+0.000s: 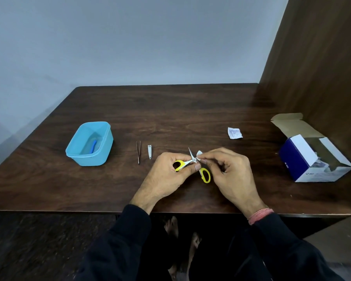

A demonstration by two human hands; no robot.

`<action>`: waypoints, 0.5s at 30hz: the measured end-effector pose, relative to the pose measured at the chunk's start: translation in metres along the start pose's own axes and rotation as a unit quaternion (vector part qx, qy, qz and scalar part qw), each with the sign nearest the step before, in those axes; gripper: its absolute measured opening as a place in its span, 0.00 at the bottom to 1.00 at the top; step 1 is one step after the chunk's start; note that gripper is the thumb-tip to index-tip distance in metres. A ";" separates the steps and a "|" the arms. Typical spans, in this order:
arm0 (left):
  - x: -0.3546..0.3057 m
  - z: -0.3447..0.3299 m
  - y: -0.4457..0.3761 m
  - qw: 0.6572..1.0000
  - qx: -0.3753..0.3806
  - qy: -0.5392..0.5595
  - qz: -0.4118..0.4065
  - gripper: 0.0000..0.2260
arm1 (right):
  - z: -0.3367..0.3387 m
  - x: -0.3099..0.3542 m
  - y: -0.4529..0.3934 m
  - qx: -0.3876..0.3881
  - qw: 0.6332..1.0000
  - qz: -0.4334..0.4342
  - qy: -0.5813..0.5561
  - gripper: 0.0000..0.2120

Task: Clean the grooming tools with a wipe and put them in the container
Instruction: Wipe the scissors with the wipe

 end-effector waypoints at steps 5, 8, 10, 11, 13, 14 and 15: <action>-0.001 0.000 0.000 1.000 0.000 -0.003 -0.010 0.04 | -0.004 0.002 0.000 0.015 1.000 0.017 -0.010 0.09; -0.002 0.000 0.001 1.000 0.003 -0.003 -0.004 0.05 | -0.001 -0.005 -0.001 0.000 1.000 -0.012 -0.006 0.09; -0.004 -0.002 0.001 1.000 0.013 0.002 -0.010 0.05 | -0.004 -0.004 0.001 0.012 1.000 -0.007 -0.021 0.09; -0.005 -0.002 0.001 1.000 0.015 0.003 -0.014 0.05 | -0.005 -0.003 0.002 0.018 0.999 -0.002 -0.027 0.09; -0.004 -0.002 0.001 1.000 0.013 0.001 -0.014 0.04 | -0.004 -0.004 0.001 0.012 1.000 -0.008 -0.022 0.08; -0.004 -0.001 0.001 1.000 0.011 -0.002 -0.011 0.04 | -0.002 -0.006 0.000 0.001 1.000 -0.016 -0.010 0.08; -0.003 -0.001 0.002 1.000 0.008 -0.003 -0.008 0.03 | 0.001 -0.007 0.000 -0.010 1.000 -0.024 0.000 0.08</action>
Point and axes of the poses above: each hand's wrist, its own y-axis away from the middle knuckle, its own z-axis out of the back of the hand, x = y × z, the point moved 10 cm from there along -y, towards the middle knuckle, and after that the axes turned 12 degrees about -x, right-handed, at the moved point
